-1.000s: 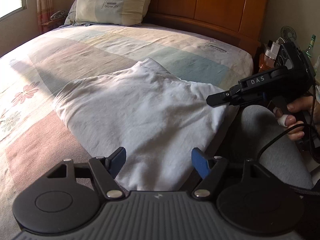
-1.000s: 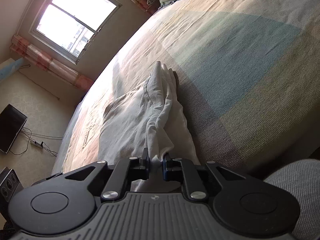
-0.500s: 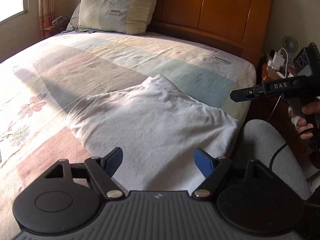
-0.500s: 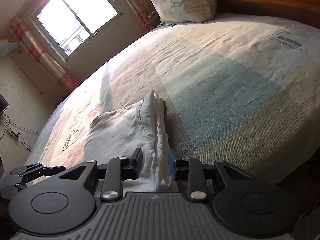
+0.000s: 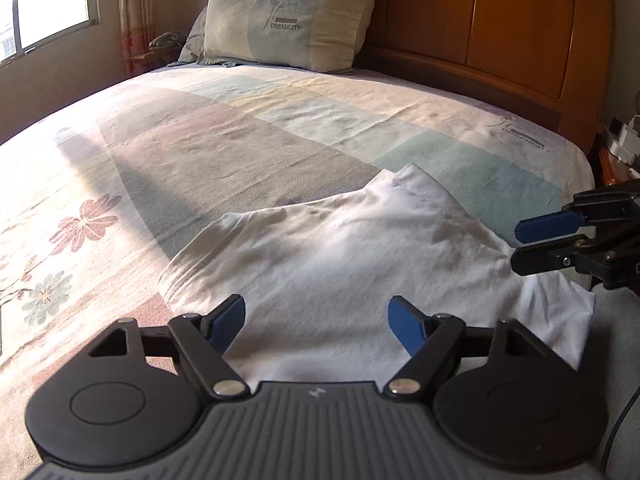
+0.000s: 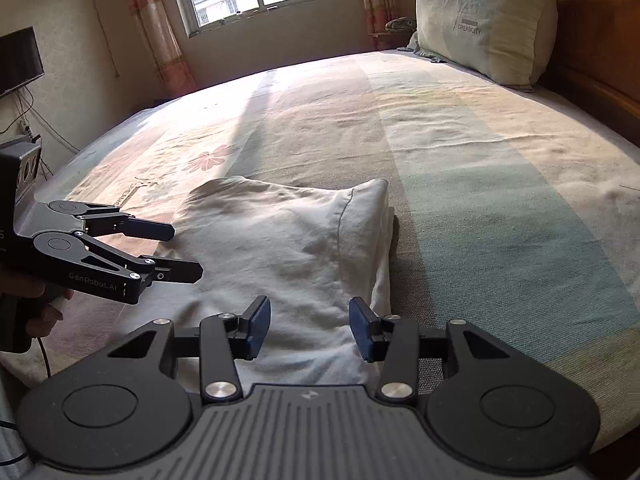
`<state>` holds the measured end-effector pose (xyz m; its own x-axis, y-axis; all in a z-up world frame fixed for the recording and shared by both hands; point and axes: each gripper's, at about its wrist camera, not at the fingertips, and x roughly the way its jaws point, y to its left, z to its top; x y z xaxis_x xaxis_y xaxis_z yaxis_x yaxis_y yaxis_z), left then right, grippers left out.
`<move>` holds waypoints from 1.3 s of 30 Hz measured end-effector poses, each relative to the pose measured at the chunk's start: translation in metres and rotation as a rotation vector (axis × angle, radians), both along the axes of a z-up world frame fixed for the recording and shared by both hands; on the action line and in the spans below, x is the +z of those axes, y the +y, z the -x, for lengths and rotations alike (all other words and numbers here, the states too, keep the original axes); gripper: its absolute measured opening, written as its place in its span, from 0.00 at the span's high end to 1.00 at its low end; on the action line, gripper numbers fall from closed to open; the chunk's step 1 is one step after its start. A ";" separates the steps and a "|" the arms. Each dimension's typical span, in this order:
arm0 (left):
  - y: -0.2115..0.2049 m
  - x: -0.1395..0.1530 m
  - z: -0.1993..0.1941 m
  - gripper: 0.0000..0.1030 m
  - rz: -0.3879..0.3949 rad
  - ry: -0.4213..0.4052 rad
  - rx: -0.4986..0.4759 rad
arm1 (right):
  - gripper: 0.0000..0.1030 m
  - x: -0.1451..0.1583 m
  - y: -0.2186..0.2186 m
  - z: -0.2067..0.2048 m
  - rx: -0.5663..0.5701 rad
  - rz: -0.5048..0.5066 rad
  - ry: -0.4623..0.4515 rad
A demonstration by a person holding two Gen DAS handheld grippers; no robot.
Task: Fold clothes
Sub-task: 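Pinch the folded shirt's edge with the right tool and tug it straight, then open the right tool and withdraw both tools above the folded shirt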
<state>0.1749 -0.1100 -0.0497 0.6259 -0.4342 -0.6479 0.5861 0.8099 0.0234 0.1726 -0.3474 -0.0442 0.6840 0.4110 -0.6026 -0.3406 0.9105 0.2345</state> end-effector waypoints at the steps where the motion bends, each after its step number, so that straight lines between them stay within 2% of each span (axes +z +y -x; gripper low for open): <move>1: -0.003 0.002 -0.006 0.23 0.009 -0.005 -0.020 | 0.49 0.005 -0.001 -0.005 0.003 -0.001 -0.013; 4: -0.013 -0.007 -0.027 0.23 0.018 0.012 -0.048 | 0.49 0.009 0.003 -0.027 0.014 0.015 -0.034; 6: -0.016 -0.021 -0.044 0.23 -0.007 0.019 -0.009 | 0.49 -0.005 0.010 -0.054 -0.011 0.060 -0.012; 8: -0.011 -0.027 -0.058 0.21 0.016 0.030 0.028 | 0.51 -0.021 0.007 -0.072 -0.037 0.075 0.021; 9: -0.009 -0.029 -0.064 0.21 0.035 0.032 0.048 | 0.51 -0.025 0.002 -0.078 -0.033 0.042 0.029; 10: -0.006 -0.029 -0.069 0.21 0.045 0.031 0.067 | 0.51 -0.024 -0.002 -0.079 -0.036 0.013 0.023; 12: -0.004 -0.021 -0.071 0.24 0.030 0.018 0.103 | 0.50 -0.019 -0.004 -0.075 -0.060 0.032 0.019; 15: 0.004 -0.007 -0.057 0.23 0.049 0.008 0.098 | 0.49 -0.006 -0.008 -0.057 -0.071 0.039 0.025; 17: 0.009 0.001 -0.039 0.22 0.034 0.002 0.080 | 0.42 0.004 -0.006 -0.036 -0.033 0.016 0.018; 20: 0.014 0.009 -0.014 0.22 -0.058 0.007 0.103 | 0.30 0.012 0.020 -0.003 0.093 0.076 -0.003; 23: 0.018 0.013 0.008 0.22 -0.153 0.000 0.153 | 0.25 0.014 0.056 0.024 0.216 0.144 -0.034; 24: 0.019 0.014 0.015 0.22 -0.175 -0.011 0.166 | 0.23 0.013 0.068 0.029 0.237 0.159 -0.041; 26: 0.023 0.016 0.029 0.20 -0.217 -0.033 0.191 | 0.10 0.009 0.090 0.035 0.260 0.173 -0.051; 27: 0.025 0.016 0.036 0.19 -0.232 -0.037 0.204 | 0.09 0.006 0.099 0.039 0.269 0.177 -0.056; 30: 0.035 0.017 0.052 0.19 -0.236 -0.027 0.253 | 0.09 -0.006 0.115 0.058 0.293 0.260 -0.065; 34: 0.047 0.019 0.066 0.19 -0.198 -0.004 0.300 | 0.09 -0.022 0.128 0.088 0.324 0.402 -0.074; 36: 0.050 0.020 0.070 0.19 -0.185 0.004 0.315 | 0.09 -0.013 0.123 0.097 0.320 0.395 -0.087; 39: 0.051 0.024 0.075 0.19 -0.161 0.019 0.326 | 0.08 -0.002 0.116 0.088 0.280 0.339 -0.108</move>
